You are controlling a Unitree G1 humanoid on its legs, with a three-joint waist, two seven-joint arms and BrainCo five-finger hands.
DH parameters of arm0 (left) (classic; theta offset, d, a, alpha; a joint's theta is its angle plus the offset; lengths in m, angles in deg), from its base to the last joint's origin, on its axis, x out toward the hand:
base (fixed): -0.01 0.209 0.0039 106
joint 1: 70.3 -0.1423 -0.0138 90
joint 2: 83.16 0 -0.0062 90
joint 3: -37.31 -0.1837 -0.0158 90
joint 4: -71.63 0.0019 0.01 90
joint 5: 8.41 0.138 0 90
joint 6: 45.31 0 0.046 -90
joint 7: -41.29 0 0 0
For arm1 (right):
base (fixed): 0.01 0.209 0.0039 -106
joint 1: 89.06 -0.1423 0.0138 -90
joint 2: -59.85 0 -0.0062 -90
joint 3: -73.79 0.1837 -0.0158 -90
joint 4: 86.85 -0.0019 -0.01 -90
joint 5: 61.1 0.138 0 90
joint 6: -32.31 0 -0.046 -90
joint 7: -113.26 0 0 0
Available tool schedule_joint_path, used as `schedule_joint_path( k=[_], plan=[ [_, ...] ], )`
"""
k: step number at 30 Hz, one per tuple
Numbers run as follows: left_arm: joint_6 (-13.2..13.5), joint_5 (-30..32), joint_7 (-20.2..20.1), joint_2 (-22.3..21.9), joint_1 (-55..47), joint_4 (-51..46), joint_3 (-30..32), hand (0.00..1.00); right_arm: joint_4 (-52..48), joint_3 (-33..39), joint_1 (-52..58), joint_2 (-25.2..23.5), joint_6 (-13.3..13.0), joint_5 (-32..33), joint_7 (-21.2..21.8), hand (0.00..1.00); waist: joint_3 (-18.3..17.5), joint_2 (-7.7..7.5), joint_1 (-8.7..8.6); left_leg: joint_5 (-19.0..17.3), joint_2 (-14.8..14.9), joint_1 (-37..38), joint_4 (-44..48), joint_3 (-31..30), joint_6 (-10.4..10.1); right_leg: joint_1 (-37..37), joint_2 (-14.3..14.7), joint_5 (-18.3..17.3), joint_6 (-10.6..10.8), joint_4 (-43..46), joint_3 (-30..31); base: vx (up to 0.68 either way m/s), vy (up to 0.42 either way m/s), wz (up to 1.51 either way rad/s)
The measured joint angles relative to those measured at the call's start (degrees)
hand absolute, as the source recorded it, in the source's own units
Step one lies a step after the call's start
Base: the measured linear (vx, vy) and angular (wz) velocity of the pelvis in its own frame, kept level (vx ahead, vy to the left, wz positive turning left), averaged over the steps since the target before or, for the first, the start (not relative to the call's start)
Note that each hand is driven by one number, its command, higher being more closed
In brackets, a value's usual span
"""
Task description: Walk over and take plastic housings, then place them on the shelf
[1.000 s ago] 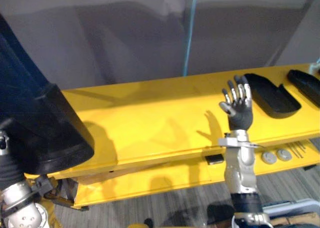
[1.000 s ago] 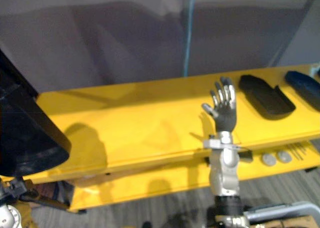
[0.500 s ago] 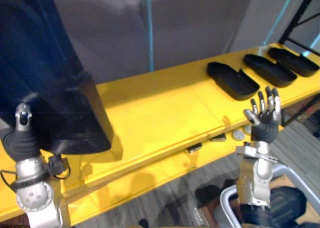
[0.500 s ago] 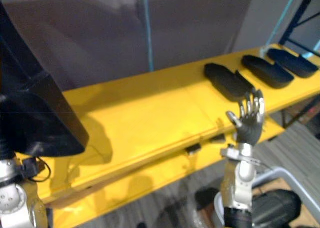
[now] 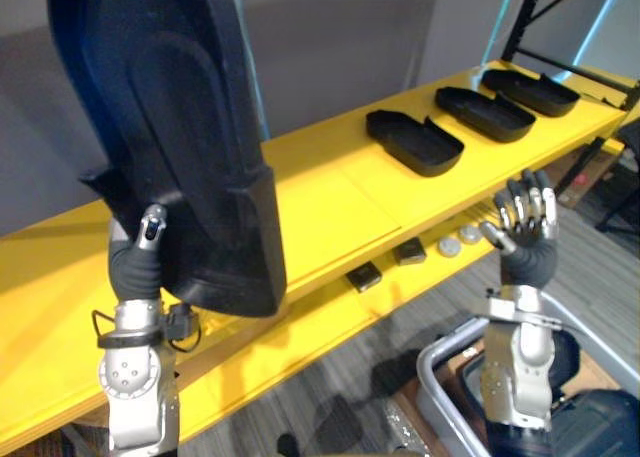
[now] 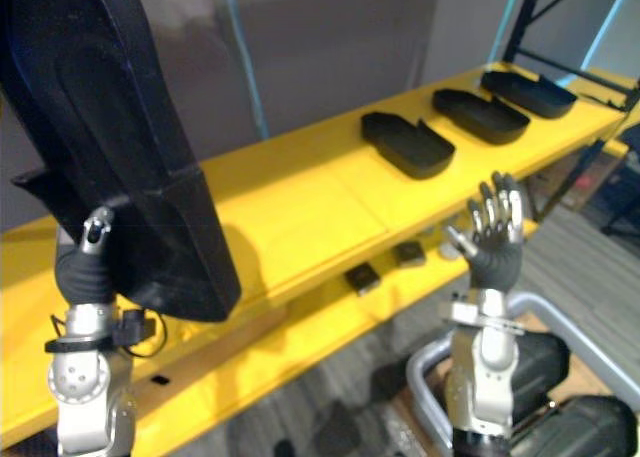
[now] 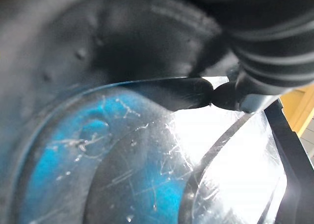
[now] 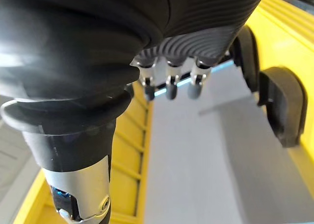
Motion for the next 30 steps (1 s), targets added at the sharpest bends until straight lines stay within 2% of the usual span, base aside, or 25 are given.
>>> schedule_joint_path(
  k=[5, 8, 12, 14, 16, 18, 21, 24, 28, 30],
  plan=[
    [0.00, 0.02, 0.18, 0.00, -0.06, 0.01, -0.05, 1.00, 0.15, -0.04, 0.19, 0.00, 0.00, 0.00, -0.01, 0.00, -0.11, -0.19, 0.03, 0.30, 0.35, -0.15, -0.01, 0.22, -0.12, 0.00, 0.55, 0.81, -0.11, -0.93, 0.33, 0.00, -0.006, -0.03],
    [0.02, 0.46, 2.74, -0.02, -0.15, 0.08, -1.08, 1.00, 1.28, -0.04, 0.53, 0.15, 0.00, 0.00, -0.21, 0.00, -0.21, -0.35, 0.10, 0.61, 0.42, -0.27, -0.01, -0.07, -0.15, -0.12, 0.80, 0.87, -0.19, -0.93, 0.57, -0.01, -0.004, 0.00],
    [0.21, 4.92, 8.47, -0.15, 0.47, 0.58, -4.55, 1.00, 2.41, -0.05, 0.69, 0.48, 0.19, 0.01, -1.76, 0.00, -0.19, -0.32, 0.18, 1.35, 0.42, -1.25, -0.04, -1.65, -0.04, -0.36, 1.03, 0.62, -0.59, -0.53, -0.27, -0.04, -0.008, 0.17],
    [0.30, 11.10, 14.46, -0.17, 1.58, 1.93, -7.59, 1.00, 2.40, -2.28, 0.63, 0.71, 0.44, 0.01, -2.74, 0.00, -0.19, -0.31, 0.24, 1.67, 0.73, -2.07, -0.06, -3.26, -0.03, -0.58, 1.32, -0.26, -1.17, 0.35, -0.36, -0.08, -0.033, 0.27],
    [-0.08, 17.15, 19.00, -0.13, 3.77, 3.58, -10.95, 1.00, 2.41, -4.50, 0.54, 0.87, 1.80, 0.00, -3.36, 0.00, -0.17, -0.33, 0.28, 2.08, 0.67, -2.49, -0.08, -4.75, -0.02, -0.67, 1.80, -1.44, -0.98, 1.08, -0.36, -0.06, -0.028, 0.40],
    [-0.28, 21.93, 21.00, -0.09, 4.58, 3.85, -13.87, 1.00, 2.40, -7.51, 0.39, 0.87, 2.59, -0.02, -3.88, 0.00, -0.19, -0.29, 0.29, 2.34, 0.83, -3.01, -0.08, -6.07, 0.06, -0.63, 2.32, -2.18, -0.40, 1.32, -0.40, -0.06, -0.032, 0.32],
    [-2.54, 27.26, 22.30, -0.02, 6.05, 4.71, -18.07, 1.00, 2.40, -10.81, -0.07, 0.85, 4.60, -0.08, -3.95, 0.00, -0.22, -0.26, 1.53, 2.95, 1.05, -3.13, -0.07, -6.35, -0.38, -0.63, 2.66, -2.16, -0.46, 1.17, -0.46, 0.00, -0.018, 0.07],
    [-5.32, 29.59, 23.93, -0.03, 6.60, 7.19, -19.67, 1.00, 2.42, -12.14, -1.62, 0.71, 6.34, -0.03, -3.94, 0.00, -0.25, -0.30, 1.55, 3.02, 0.93, -3.29, -0.07, -6.56, -0.39, -0.65, 2.58, -1.89, -0.81, 1.16, -0.63, 0.01, -0.001, 0.02],
    [-9.22, 35.79, 27.55, 0.04, 8.16, 10.29, -21.34, 1.00, 2.61, -13.33, -3.17, 0.81, 7.70, 0.21, -3.66, 0.00, -0.29, -0.33, 1.52, 3.49, 0.87, -3.75, -0.06, -7.25, -0.55, -0.74, 2.63, -1.81, -0.77, 1.21, -1.30, 0.01, -0.007, 0.08],
    [-9.54, 38.01, 28.96, 0.02, 9.26, 11.08, -22.64, 1.00, 2.83, -14.08, -3.75, 0.97, 8.82, 0.24, -3.20, 0.00, -0.29, -0.33, 1.54, 3.73, 0.91, -3.95, -0.05, -7.62, -0.60, -0.74, 2.71, -1.82, -0.79, 1.42, -1.77, 0.00, -0.012, 0.13]
  ],
)
